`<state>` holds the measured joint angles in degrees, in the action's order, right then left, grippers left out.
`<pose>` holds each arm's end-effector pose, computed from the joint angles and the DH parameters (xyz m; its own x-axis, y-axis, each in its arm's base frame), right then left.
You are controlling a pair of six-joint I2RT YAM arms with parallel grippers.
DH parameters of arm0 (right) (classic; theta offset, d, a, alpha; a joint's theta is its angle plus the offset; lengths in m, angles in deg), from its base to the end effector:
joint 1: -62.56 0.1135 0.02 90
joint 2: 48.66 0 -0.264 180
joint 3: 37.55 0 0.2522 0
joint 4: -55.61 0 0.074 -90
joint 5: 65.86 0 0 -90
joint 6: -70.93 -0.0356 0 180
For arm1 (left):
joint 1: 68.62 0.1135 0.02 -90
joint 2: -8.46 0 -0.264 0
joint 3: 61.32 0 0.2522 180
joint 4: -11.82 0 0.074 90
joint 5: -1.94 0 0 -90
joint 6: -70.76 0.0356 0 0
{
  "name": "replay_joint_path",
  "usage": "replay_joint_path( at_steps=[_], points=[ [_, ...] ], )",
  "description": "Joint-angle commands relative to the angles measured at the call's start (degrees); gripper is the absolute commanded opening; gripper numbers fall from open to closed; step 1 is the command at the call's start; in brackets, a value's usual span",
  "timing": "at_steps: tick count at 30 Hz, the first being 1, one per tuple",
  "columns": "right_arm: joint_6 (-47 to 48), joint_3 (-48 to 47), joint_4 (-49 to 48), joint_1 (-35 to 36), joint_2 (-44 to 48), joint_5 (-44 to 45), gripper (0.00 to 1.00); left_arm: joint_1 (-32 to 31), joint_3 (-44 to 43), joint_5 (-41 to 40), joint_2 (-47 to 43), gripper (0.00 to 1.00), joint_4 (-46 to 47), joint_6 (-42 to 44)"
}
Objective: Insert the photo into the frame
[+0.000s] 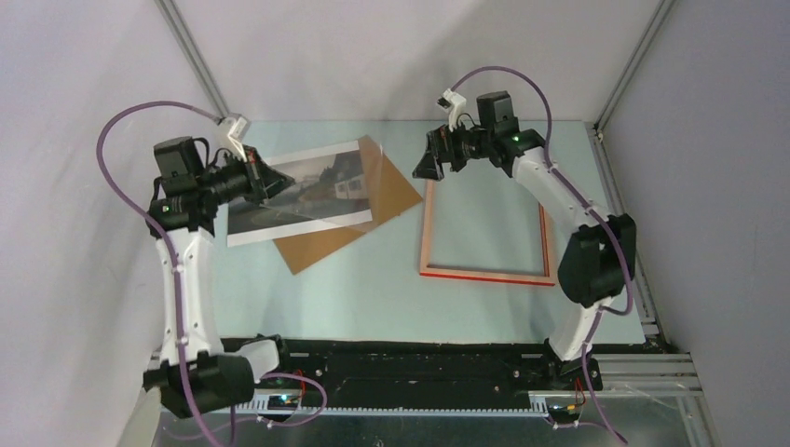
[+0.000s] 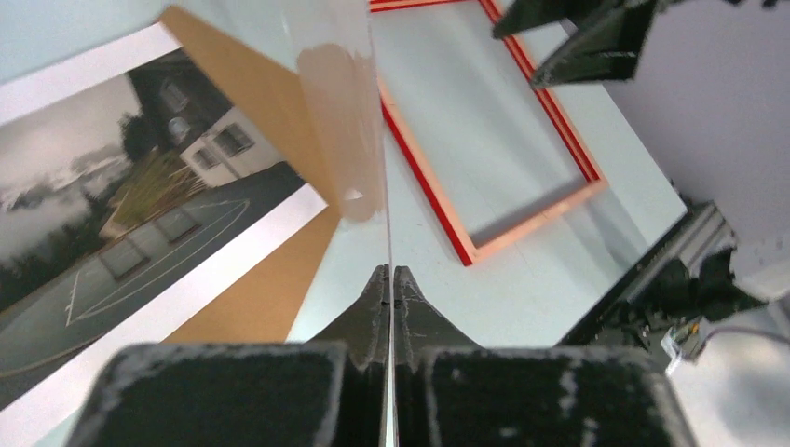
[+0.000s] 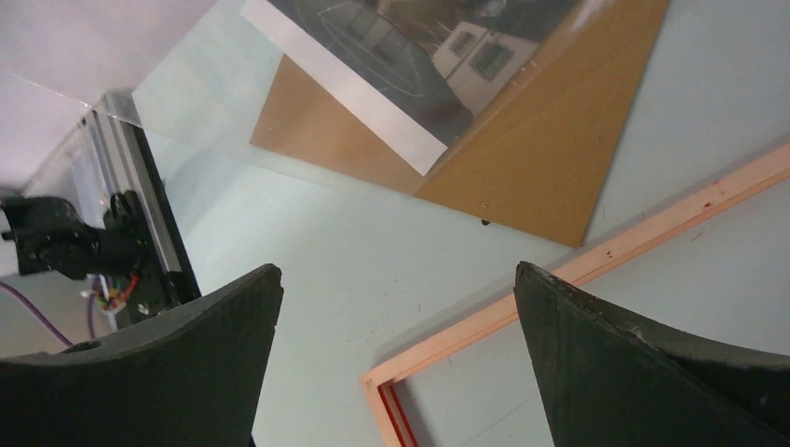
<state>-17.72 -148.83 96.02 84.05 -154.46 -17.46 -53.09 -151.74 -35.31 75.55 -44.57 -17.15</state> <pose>0.3872 0.1778 0.3340 -0.5142 -0.2214 -0.8286 -0.7928 0.4913 0.3607 0.2281 0.0340 0.4044 -0.5077 -0.1182 -0.8534 0.4996 0.7666 -0.4034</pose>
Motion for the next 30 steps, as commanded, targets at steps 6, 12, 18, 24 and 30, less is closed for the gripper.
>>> replay_joint_path(
  at_steps=[6, 12, 18, 24, 30],
  points=[
    [14.50, 6.18, 3.17, 0.01, 16.89, -1.72, 0.99, -10.60, -7.00, 1.34, -11.72, 0.00, -7.73, 8.90],
    [20.88, 10.22, 4.22, -1.50, 25.14, -3.47, 0.98, -16.74, -8.76, 1.30, -15.07, 0.00, -12.27, 12.78],
    [27.11, 13.64, 5.99, -2.19, 32.92, -3.99, 0.98, -24.52, -8.68, -7.69, -17.87, 0.00, -20.26, 21.73],
    [30.85, 15.21, 10.46, -2.32, 39.38, -4.00, 0.97, -26.94, -7.97, -12.16, -20.00, 0.00, -21.59, 24.63],
    [32.44, 16.63, 13.75, -2.50, 41.23, -6.98, 0.96, -28.39, -8.60, -14.14, -20.41, 0.00, -22.58, 27.22]
  ],
)
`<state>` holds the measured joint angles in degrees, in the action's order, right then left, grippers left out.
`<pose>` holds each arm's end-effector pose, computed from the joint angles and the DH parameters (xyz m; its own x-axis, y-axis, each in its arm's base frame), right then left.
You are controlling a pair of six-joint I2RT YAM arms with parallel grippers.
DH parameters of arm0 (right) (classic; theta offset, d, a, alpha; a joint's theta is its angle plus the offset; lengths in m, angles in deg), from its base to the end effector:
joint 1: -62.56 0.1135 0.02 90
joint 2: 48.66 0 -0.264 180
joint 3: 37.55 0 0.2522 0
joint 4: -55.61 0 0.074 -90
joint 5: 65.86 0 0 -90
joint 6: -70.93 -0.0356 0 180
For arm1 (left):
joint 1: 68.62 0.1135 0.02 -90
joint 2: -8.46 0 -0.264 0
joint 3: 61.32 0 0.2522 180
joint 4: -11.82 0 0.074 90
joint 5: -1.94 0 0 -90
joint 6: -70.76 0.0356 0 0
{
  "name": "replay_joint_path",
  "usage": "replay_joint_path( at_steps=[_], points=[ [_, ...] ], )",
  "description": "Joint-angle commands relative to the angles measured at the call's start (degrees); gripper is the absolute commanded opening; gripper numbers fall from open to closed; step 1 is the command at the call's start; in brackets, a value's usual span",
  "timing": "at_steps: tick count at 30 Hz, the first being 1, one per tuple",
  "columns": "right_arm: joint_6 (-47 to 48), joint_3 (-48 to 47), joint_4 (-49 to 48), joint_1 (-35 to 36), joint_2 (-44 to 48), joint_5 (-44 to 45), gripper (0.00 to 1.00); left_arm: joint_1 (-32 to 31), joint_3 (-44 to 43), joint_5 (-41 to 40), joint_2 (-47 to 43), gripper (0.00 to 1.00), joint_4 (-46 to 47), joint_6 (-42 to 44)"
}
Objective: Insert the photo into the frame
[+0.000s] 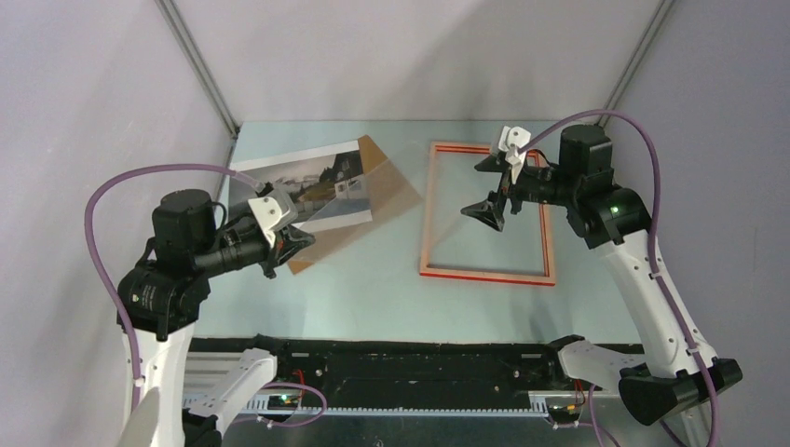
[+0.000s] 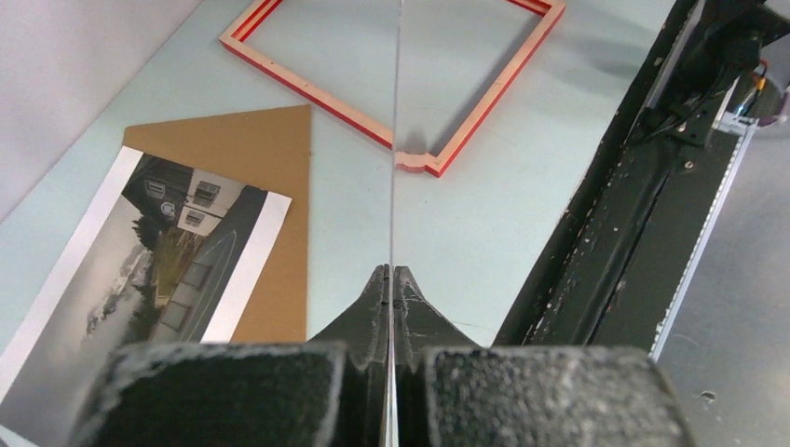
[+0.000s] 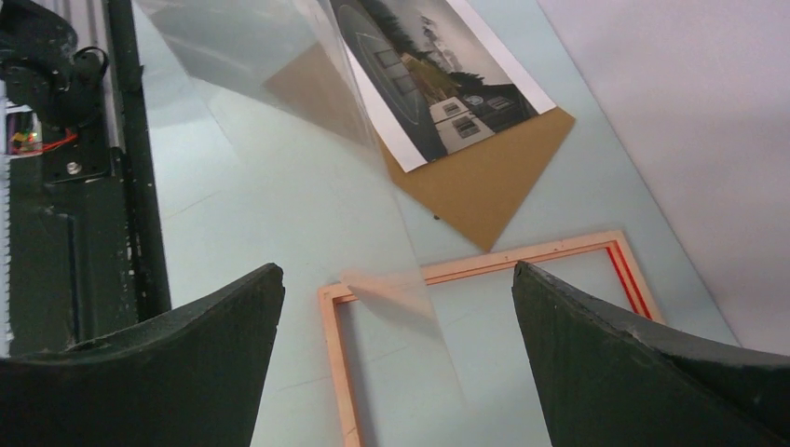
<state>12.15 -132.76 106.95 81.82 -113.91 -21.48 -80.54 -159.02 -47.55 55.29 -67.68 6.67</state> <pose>0.1994 0.0966 0.4431 0.1509 -0.3313 -0.9314 -0.9130 0.3146 -0.2598 0.0806 -0.0406 0.4533 -0.1093 0.3626 -0.9255 0.8479 0.5200 0.1036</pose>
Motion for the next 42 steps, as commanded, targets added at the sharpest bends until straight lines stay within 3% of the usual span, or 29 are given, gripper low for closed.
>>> replay_joint_path(
  at_steps=[1, 30, 35, 42],
  points=[
    [2.72, 0.63, 3.14, -0.28, 0.67, -3.58, 0.96, -1.11, -1.51, -2.04, -0.11, 0.00, 0.32, 3.63],
    [4.69, -1.01, 3.60, 0.98, -6.94, -13.76, 0.88, -3.50, -2.64, -0.43, 1.44, 0.00, -0.05, 8.16],
    [5.07, -1.43, 5.05, 3.77, -8.27, -14.82, 0.78, -3.60, -2.88, -0.62, 2.10, 0.00, -0.06, 9.25],
    [3.90, -0.83, 5.52, 4.29, -8.61, -18.13, 0.51, -3.55, -3.22, -0.94, 3.06, 0.00, -0.06, 9.99]
  ],
)
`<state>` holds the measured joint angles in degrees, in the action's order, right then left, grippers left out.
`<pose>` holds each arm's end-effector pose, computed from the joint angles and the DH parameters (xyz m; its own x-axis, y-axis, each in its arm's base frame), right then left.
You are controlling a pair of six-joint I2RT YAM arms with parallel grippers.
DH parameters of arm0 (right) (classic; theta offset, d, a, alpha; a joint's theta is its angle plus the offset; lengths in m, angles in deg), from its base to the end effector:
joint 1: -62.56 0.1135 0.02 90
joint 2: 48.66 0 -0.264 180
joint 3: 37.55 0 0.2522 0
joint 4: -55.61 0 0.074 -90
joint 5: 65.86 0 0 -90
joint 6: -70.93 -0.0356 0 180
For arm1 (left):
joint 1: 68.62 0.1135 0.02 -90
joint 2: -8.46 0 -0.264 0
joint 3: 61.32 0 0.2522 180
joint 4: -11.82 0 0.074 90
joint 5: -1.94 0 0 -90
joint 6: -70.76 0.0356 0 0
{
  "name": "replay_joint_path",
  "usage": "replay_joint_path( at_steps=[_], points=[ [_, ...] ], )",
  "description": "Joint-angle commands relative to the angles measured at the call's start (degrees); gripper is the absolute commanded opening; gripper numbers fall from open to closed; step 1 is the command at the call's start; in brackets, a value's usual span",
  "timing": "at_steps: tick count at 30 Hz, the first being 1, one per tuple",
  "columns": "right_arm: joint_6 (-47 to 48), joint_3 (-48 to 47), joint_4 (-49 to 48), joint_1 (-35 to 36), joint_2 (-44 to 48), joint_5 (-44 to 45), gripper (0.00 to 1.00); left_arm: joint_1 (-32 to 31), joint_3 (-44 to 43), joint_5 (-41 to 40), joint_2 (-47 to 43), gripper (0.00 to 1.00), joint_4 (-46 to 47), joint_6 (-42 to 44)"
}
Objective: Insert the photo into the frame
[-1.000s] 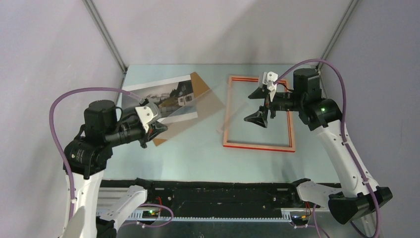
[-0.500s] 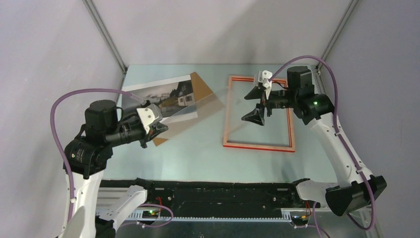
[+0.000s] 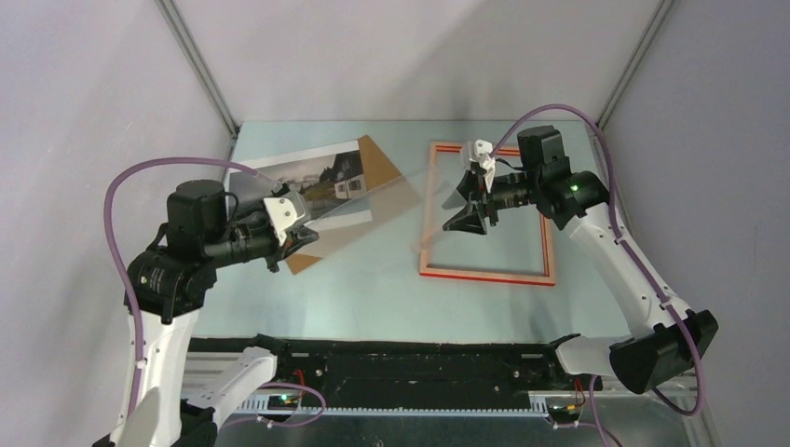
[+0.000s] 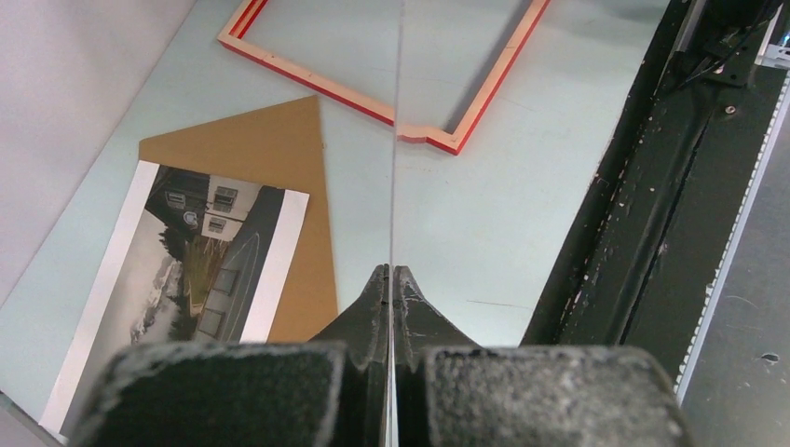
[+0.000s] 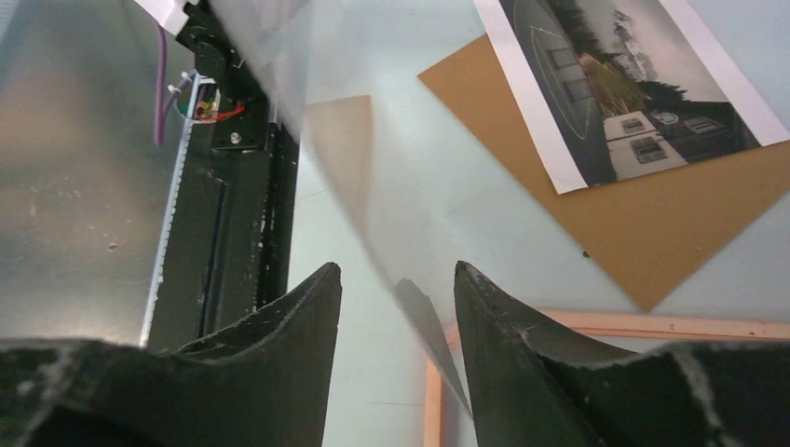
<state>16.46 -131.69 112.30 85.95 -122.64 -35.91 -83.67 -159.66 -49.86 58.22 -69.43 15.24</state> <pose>0.2242 0.1306 0.3995 0.0419 -0.2980 -0.9537 -0.9988 0.0106 -0.0472 0.0929 -0.0478 0.4491 -0.0296 0.4686 -0.8829 0.8777 0.4348 0.2014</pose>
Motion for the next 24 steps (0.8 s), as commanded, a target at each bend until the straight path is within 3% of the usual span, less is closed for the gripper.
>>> replay_joint_path(
  at_steps=[1, 7, 11, 18, 20, 22, 23, 24],
  points=[
    [-0.51, -1.89, 0.19, 0.09, 0.12, -3.99, 0.49, -0.42, -2.60, 1.29, 0.20, 0.00, 1.67, 1.49],
    [-0.76, -1.89, 0.83, -0.11, 0.47, -5.10, 0.26, -0.47, -2.53, 0.83, 0.54, 0.00, 1.73, 1.62],
    [-0.81, -1.99, 1.71, -0.15, 0.61, -6.03, 0.01, -0.43, -2.56, 0.67, 1.10, 0.00, 1.69, 1.59],
    [-5.54, -1.05, 0.92, -3.00, 2.33, -8.08, 0.00, -0.42, -6.26, -2.72, 4.67, 0.01, 1.80, 0.11],
    [-9.70, 0.00, -1.67, -4.90, 3.18, -9.70, 0.00, -0.44, -7.82, -4.09, 6.30, 0.13, 1.90, -0.91],
    [-13.41, 0.94, -4.81, -6.48, 3.96, -10.95, 0.00, -0.44, -9.27, -5.10, 7.90, 0.32, 2.31, -2.15],
    [-14.36, 1.52, -5.29, -6.90, 4.16, -11.00, 0.00, -0.43, -9.72, -5.52, 8.38, 0.49, 2.98, -3.35],
    [-16.35, 1.84, -5.79, -7.61, 4.60, -10.98, 0.00, -0.42, -10.59, -6.43, 9.36, 0.56, 3.33, -4.02]
  ],
)
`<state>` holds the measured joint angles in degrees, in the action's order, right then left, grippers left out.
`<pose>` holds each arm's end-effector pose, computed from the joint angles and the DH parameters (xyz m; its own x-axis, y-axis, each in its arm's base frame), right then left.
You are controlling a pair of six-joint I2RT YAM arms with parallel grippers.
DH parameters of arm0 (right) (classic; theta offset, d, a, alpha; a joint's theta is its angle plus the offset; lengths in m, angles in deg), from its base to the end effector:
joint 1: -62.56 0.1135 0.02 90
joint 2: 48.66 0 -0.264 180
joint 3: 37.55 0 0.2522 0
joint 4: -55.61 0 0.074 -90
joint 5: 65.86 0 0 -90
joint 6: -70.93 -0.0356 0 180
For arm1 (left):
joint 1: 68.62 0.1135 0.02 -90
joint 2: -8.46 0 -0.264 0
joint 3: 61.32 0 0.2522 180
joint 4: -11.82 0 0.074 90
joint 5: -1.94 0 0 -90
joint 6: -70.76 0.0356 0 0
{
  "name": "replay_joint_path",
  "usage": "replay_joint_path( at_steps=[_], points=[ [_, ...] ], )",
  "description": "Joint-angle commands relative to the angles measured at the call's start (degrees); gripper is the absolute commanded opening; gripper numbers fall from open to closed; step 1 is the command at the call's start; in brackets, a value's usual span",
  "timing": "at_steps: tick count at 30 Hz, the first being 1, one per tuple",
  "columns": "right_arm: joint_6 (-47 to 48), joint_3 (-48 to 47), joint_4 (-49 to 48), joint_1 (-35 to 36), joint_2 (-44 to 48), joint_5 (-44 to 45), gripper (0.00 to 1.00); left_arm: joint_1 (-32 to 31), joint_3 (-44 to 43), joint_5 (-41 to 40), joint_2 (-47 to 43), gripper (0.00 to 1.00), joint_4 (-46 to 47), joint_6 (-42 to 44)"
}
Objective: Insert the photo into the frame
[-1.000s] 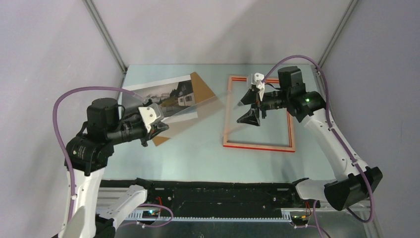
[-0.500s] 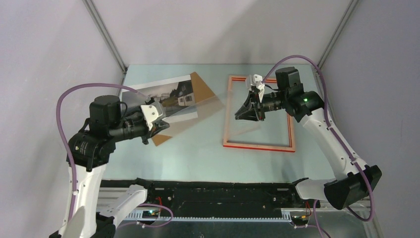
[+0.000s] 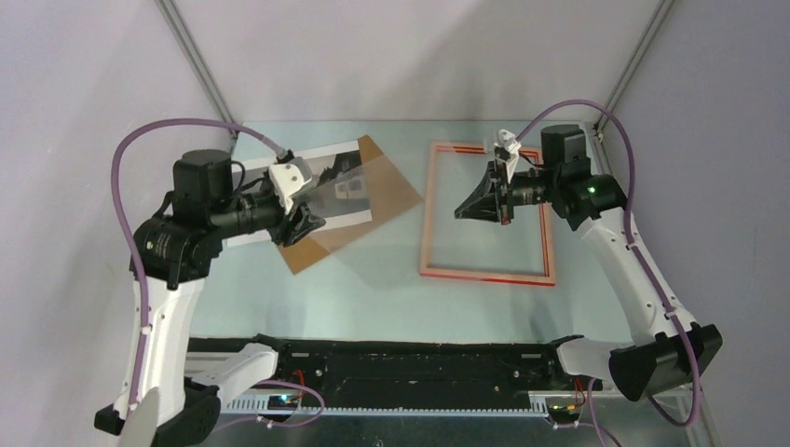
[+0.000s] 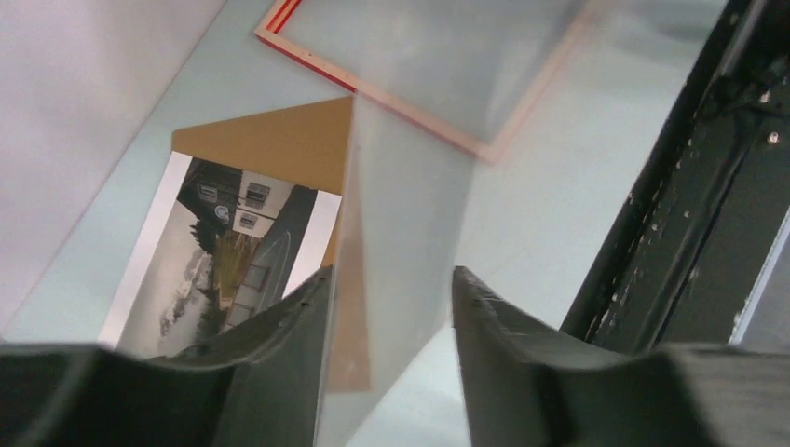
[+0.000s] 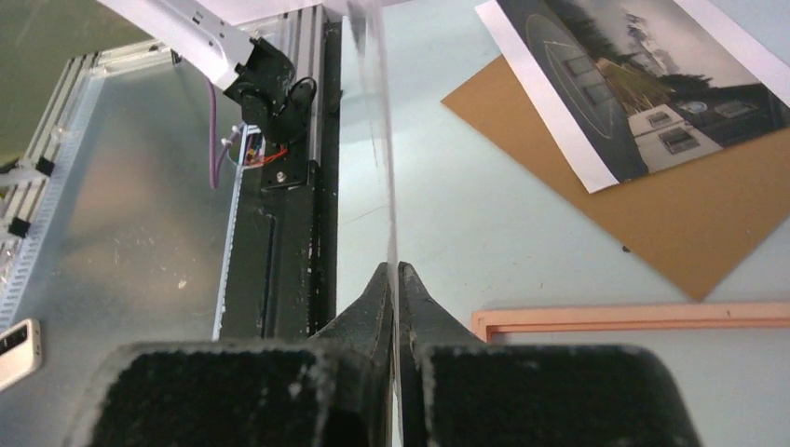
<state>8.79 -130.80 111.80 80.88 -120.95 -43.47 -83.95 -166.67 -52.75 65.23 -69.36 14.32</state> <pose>0.2239 0.1088 0.4047 -0.0931 -0.2183 -0.9714 -0.9956 0.0251 0.0898 0.1190 -0.0539 0.4679 -0.0541 0.4826 -0.8742 0.8584 0.4698 0.2062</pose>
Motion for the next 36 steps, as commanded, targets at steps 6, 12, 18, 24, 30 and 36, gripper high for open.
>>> replay_joint_path(
  at_steps=[6, 12, 18, 24, 30, 36],
  points=[
    [-20.36, 4.27, -13.54, -6.81, 4.49, -1.21, 0.00, -0.15, -6.08, -12.64, 4.99, 0.99, 8.53, -10.03],
    [-32.92, 7.55, -21.20, -14.68, 2.91, -0.86, 0.00, -0.16, -4.40, -22.65, 4.03, 1.00, 14.66, -15.31],
    [-42.25, 7.94, -25.53, -21.82, -2.25, -0.40, 0.00, -0.19, -0.86, -27.01, 3.27, 1.00, 18.61, -17.41],
    [-49.71, 7.94, -30.93, -27.09, -10.86, -0.50, 0.00, -0.18, 3.23, -24.84, 3.49, 1.00, 20.14, -18.50],
    [-53.72, 7.55, -34.81, -29.26, -20.38, 1.12, 0.00, -0.16, 5.97, -22.28, 4.38, 1.00, 21.27, -19.89],
    [-48.10, 2.08, -26.39, -29.97, -30.51, 3.98, 0.00, -0.15, 7.05, -20.96, 5.80, 1.00, 21.98, -20.94]
  ],
)
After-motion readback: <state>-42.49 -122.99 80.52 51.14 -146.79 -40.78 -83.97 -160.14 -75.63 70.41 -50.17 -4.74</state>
